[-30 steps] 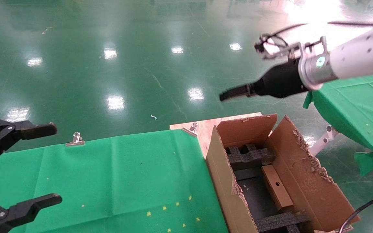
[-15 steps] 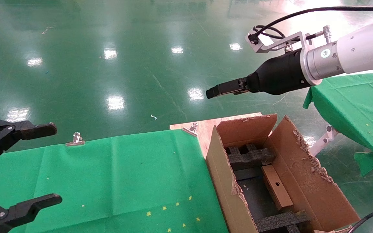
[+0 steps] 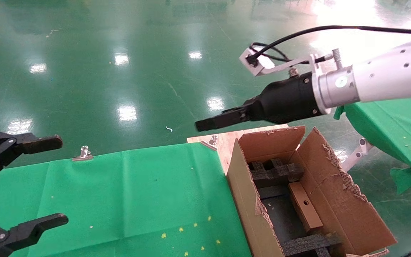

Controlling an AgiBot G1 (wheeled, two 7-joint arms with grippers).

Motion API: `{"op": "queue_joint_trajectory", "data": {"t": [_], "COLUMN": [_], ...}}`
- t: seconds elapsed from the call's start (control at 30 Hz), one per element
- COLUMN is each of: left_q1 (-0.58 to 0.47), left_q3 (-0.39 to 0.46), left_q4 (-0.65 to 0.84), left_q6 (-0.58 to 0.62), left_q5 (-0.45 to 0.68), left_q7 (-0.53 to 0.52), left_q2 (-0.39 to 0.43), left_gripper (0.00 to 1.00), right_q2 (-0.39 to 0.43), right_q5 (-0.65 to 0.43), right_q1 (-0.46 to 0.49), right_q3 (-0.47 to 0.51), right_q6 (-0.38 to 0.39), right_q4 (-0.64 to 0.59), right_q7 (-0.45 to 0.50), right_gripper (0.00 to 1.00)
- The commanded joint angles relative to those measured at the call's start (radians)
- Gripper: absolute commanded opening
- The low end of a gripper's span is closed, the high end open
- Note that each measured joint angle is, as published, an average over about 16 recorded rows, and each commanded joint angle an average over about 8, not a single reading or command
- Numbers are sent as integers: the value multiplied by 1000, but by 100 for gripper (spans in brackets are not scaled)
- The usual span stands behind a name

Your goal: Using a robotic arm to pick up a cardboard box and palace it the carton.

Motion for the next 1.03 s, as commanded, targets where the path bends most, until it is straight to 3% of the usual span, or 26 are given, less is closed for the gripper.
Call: {"op": "queue_joint_trajectory", "data": {"t": [0.03,0.93,1.03], "left_q1": [0,0,0], "left_q3": [0,0,0], "left_q4": [0,0,0], "left_q6": [0,0,0], "left_q5": [0,0,0], "left_q7": [0,0,0], "left_q2": [0,0,0], "left_gripper": [100,100,100], "right_q2": [2,30,32], "right_q5": [10,148,156], "right_q1": [-36,-532,-559], "right_q3": [46,669,704], "right_q6": [-14,-211,-222], "right_q4": [12,172,181], "right_q7": [-35,-515,-542], "right_gripper": [100,100,100]}}
